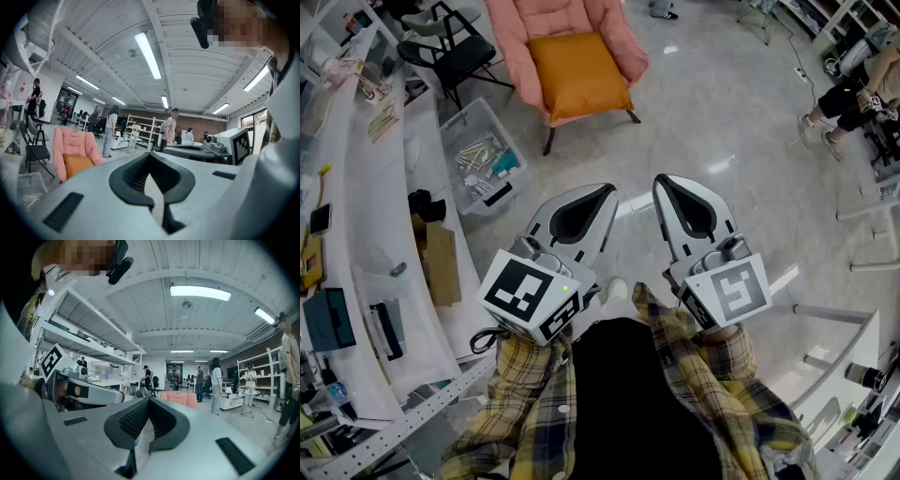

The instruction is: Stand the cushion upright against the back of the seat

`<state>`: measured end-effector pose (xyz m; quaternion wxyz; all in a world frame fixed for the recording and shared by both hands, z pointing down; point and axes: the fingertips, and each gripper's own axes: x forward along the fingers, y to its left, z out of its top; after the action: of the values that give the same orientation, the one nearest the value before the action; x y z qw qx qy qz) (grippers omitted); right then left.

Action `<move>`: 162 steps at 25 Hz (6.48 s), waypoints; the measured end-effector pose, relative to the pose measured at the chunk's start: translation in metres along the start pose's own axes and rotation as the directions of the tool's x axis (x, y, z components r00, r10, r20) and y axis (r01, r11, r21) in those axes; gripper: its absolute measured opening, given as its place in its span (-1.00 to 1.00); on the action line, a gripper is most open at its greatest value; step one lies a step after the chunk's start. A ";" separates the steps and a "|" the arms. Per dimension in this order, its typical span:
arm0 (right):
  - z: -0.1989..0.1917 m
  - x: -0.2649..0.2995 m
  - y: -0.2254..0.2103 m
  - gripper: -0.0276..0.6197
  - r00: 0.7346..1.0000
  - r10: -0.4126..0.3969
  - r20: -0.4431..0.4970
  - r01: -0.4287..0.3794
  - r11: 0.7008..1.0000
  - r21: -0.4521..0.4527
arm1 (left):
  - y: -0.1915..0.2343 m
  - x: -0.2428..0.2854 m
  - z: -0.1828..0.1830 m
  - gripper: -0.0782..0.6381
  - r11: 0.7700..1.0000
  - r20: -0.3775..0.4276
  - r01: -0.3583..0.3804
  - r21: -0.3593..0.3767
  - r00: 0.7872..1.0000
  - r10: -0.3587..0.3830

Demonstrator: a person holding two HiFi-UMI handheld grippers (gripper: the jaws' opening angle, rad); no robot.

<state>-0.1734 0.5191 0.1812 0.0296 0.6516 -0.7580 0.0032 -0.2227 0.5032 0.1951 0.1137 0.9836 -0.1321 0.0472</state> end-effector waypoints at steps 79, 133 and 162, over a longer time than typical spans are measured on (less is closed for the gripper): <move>-0.032 0.280 -0.239 -0.86 0.999 -0.003 -0.054 0.011 0.988 0.151 | 0.279 0.258 0.045 -0.77 0.998 -0.085 -0.056 -0.028 0.995 0.053; -0.129 0.602 -0.365 -0.86 0.935 0.241 -0.261 -0.229 0.971 0.076 | 0.570 0.383 -0.004 -0.77 0.872 -0.234 -0.466 -0.149 0.874 0.427; -0.322 0.615 -0.343 -0.86 0.807 0.379 -0.453 -0.309 0.925 0.222 | 0.576 0.373 -0.323 -0.09 0.648 -0.625 -0.670 -0.363 0.690 0.364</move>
<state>0.0866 -0.1256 0.5214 0.1740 0.4815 -0.8291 0.2246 -0.0406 -0.0545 0.6762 0.4107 0.7707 -0.3917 0.2895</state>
